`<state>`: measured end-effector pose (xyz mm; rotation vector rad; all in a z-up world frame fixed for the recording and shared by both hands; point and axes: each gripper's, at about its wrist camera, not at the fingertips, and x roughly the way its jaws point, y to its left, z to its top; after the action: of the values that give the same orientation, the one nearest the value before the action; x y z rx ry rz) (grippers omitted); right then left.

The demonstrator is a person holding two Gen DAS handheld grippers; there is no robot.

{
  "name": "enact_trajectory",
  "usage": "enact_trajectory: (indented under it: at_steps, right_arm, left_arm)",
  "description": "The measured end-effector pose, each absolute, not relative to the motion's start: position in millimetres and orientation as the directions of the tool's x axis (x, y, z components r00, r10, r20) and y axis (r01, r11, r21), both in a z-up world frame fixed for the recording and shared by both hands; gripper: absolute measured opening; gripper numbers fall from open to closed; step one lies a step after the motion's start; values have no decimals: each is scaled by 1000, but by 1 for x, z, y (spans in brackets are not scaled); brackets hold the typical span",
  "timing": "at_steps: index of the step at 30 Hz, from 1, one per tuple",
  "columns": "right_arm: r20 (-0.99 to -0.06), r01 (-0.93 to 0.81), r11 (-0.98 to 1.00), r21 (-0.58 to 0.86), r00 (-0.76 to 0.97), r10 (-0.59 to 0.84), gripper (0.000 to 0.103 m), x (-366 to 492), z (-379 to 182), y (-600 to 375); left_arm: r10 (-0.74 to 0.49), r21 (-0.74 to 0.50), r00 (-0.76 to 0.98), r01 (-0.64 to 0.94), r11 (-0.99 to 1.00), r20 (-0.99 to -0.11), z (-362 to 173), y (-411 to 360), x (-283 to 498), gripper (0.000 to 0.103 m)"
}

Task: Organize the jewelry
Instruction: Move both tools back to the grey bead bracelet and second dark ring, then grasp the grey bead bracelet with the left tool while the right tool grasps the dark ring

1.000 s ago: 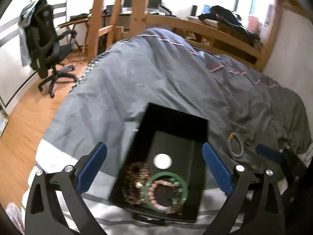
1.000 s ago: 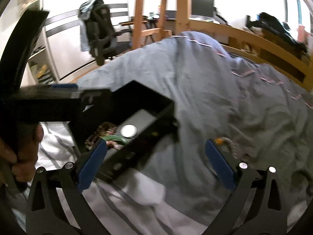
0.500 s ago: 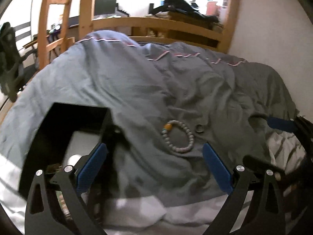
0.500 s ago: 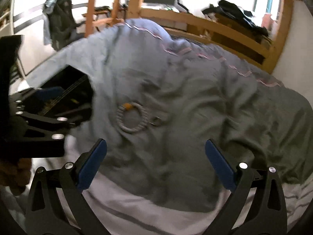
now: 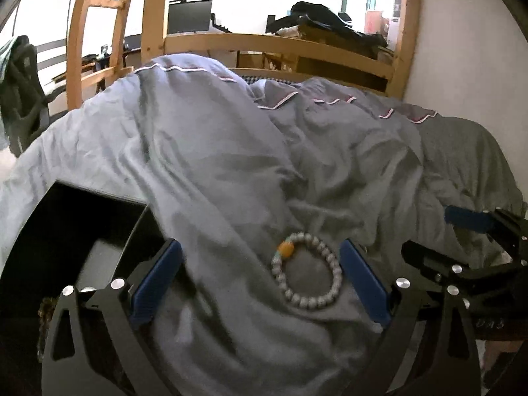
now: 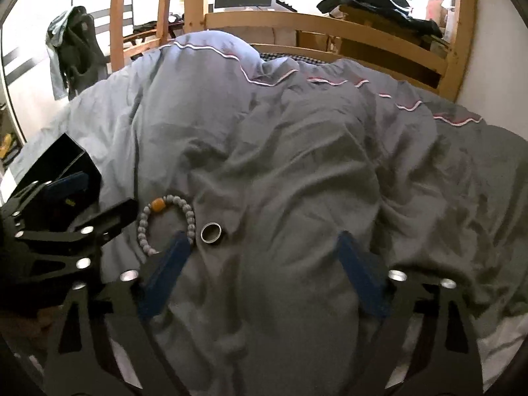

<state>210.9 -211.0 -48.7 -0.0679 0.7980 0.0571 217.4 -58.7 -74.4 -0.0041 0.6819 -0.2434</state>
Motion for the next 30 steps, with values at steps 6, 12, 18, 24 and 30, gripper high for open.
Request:
enact_trajectory:
  at_steps: [6,12,18,24,30]
  right_arm:
    - [-677,-43,999,17,735,43,61,212,-38,-218]
    - [-706,-153,987,50,693,143,60,224,-50,-200]
    - [-732,-159,982,101,657,182,55,228,-66,-199]
    - [-744,-176,982,73,646,171,53,230,-77,-192]
    - [-737,-211,977,31,656,165,53,228,-83,-181]
  left_arm:
    - [-205,44,738,303,952,-643,-83,-87,217,86]
    - [-153,93,619,345,934,-770,-116,-99,227,45]
    - [-216,-94,549,243,966,-807,-108,-61,241,10]
    - [-247,-135,589,229,964,-769,-94,-54,238,9]
    - [-276,-172,645,221,960,-712,-73,-48,234,9]
